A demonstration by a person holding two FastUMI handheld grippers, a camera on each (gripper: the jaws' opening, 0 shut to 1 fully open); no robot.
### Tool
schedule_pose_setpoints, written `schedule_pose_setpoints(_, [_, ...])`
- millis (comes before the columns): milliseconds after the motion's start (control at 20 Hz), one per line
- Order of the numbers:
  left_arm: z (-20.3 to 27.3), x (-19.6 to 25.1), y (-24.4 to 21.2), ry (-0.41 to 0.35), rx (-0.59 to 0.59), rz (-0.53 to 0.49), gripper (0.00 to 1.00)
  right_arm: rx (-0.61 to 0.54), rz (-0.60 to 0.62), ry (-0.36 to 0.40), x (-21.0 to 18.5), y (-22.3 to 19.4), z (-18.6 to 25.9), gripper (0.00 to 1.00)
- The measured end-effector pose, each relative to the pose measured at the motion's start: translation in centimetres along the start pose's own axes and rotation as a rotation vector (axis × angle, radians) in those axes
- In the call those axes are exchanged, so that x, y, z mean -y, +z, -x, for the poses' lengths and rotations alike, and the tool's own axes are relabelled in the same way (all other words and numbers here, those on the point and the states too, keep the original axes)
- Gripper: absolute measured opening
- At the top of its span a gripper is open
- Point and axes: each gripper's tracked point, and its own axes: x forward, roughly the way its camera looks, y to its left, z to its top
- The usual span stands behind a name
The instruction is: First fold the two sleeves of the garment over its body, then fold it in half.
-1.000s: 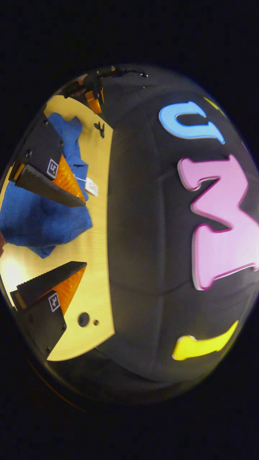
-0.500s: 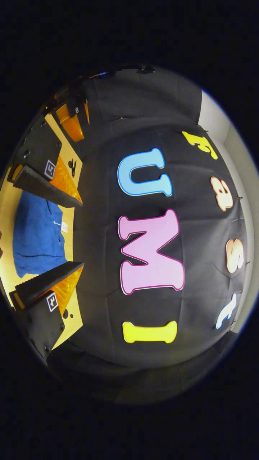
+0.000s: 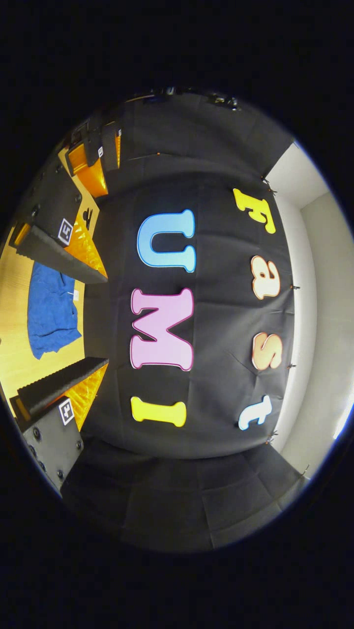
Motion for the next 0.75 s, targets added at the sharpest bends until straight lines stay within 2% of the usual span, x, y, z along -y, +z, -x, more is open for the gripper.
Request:
schedule_pose_setpoints(100, [1.6,1.0,1.6,0.017,0.021,0.003,0.86,0.006,-0.024,0.039,-0.9,1.1,0.2,0.87])
schedule_pose_setpoints(150, [2.2,1.6,2.1,0.017,0.020,0.017,0.84,0.011,-0.034,0.053,-1.1,1.5,-0.1,0.96])
schedule_pose_setpoints(200, [2.5,2.3,3.0,0.008,0.031,0.030,0.84,0.035,-0.029,0.058,-0.6,2.3,-0.5,0.87])
schedule_pose_setpoints(350, [2.9,2.9,3.7,0.026,0.029,-0.001,0.84,0.040,-0.031,0.086,-0.1,3.0,0.0,0.87])
schedule_pose_setpoints(400, [2.8,3.1,3.8,0.035,0.033,-0.011,0.84,0.047,-0.031,0.095,0.0,3.1,0.2,0.96])
schedule_pose_setpoints(700, [2.9,4.9,2.8,0.047,-0.001,-0.016,0.84,0.017,-0.032,0.103,1.8,2.0,0.2,0.96])
schedule_pose_setpoints(750, [3.0,4.9,2.6,0.053,-0.007,-0.016,0.84,0.014,-0.029,0.101,2.1,1.8,0.2,0.87])
